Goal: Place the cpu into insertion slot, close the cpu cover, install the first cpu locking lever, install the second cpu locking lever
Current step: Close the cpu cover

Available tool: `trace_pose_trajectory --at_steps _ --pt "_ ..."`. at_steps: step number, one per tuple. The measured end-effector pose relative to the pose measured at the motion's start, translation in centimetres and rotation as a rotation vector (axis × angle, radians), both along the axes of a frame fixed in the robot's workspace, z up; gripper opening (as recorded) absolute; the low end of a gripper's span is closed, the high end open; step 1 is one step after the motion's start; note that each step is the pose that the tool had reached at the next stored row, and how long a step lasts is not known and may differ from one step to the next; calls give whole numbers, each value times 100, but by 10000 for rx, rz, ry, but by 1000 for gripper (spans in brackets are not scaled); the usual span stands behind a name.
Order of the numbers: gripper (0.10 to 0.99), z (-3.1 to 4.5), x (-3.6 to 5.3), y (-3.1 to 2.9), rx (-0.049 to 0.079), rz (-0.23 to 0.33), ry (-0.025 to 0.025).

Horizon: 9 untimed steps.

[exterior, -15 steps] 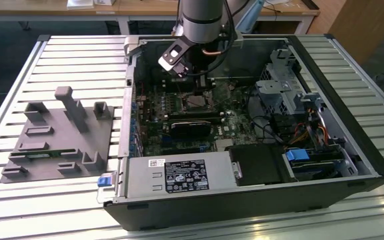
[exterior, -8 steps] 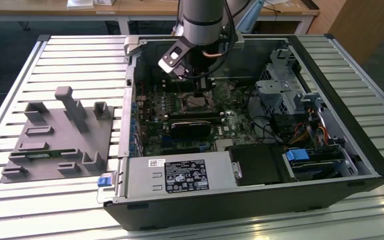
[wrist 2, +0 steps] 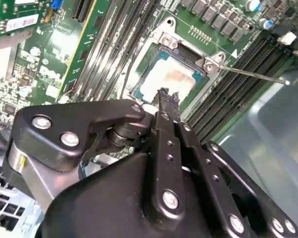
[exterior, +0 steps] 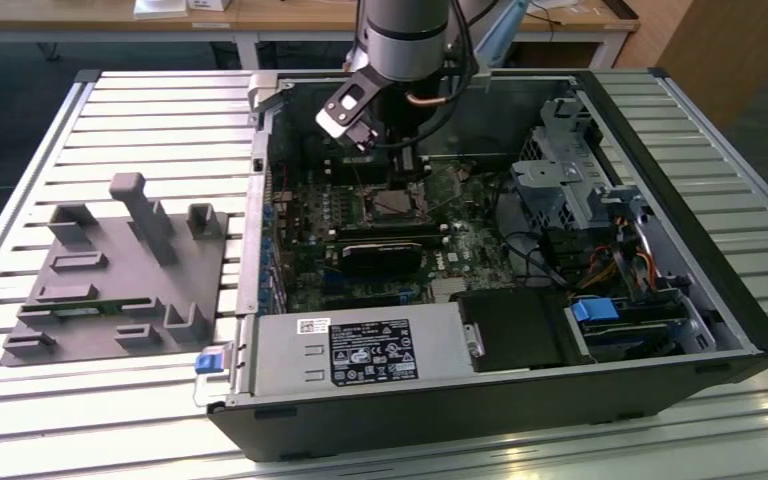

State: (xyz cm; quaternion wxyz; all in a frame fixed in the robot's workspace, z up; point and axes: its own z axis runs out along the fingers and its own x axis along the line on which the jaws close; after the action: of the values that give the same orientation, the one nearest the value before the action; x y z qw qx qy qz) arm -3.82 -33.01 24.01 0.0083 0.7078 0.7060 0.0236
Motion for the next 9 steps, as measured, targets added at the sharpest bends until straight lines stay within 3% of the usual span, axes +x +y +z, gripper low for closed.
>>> trace_pose_trajectory --at_steps 4,9 --pt "106 15 23 0 2 1 11" --pt "106 22 116 -1 21 0 40"
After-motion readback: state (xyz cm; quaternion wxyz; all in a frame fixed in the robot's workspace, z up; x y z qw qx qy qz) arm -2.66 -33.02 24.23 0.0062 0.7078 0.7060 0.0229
